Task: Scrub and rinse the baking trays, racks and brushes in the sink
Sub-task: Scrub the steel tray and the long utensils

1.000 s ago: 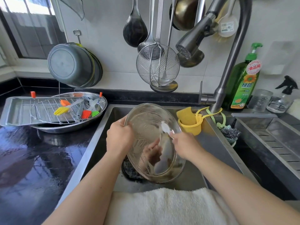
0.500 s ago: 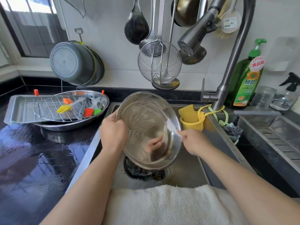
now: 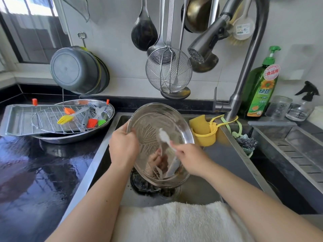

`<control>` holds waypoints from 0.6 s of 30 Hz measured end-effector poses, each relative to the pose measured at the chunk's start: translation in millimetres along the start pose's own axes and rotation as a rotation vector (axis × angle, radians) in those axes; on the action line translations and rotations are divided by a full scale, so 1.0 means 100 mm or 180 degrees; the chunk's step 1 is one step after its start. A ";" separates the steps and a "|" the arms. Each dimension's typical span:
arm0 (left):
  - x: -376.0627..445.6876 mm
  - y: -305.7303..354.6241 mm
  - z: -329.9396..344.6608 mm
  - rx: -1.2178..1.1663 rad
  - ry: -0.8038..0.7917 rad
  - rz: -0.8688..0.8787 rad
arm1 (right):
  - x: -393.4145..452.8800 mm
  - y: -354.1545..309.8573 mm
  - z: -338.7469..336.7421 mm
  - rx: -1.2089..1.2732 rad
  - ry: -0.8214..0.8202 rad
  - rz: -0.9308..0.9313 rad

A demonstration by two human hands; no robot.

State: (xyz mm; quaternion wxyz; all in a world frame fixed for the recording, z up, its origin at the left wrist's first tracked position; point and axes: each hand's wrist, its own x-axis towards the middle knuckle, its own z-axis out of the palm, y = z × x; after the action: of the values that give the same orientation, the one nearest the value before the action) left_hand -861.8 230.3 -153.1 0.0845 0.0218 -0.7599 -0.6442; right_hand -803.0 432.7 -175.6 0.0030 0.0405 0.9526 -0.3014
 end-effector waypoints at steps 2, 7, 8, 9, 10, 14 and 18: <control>0.00 0.00 -0.02 -0.0013 0.0065 -0.0069 | 0.10 0.04 0.00 0.0029 0.0169 -0.0009; -0.04 0.03 0.03 0.0156 -0.0030 -0.0076 | 0.11 0.04 -0.03 -0.0030 0.0179 0.0079; -0.03 0.02 0.03 0.0142 -0.0040 -0.0104 | 0.00 -0.02 0.03 0.0213 -0.0047 -0.0176; -0.01 0.01 0.03 0.0107 -0.0055 -0.0138 | 0.00 -0.03 0.03 0.0237 -0.0053 -0.0242; -0.01 0.00 0.03 0.0091 -0.0076 -0.0158 | 0.08 0.00 -0.02 0.0146 0.0152 -0.0130; -0.11 0.04 0.08 0.0282 -0.0249 -0.0092 | 0.22 0.05 -0.11 -0.0256 0.0516 0.0167; -0.06 -0.01 0.06 0.0240 -0.0175 -0.0250 | 0.15 0.07 0.05 -0.0115 -0.0024 -0.0140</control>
State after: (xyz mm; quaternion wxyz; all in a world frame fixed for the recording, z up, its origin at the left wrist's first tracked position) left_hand -857.1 237.1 -155.3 0.0375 0.0371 -0.7841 -0.6183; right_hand -817.4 436.8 -184.8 0.0007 0.0182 0.9586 -0.2842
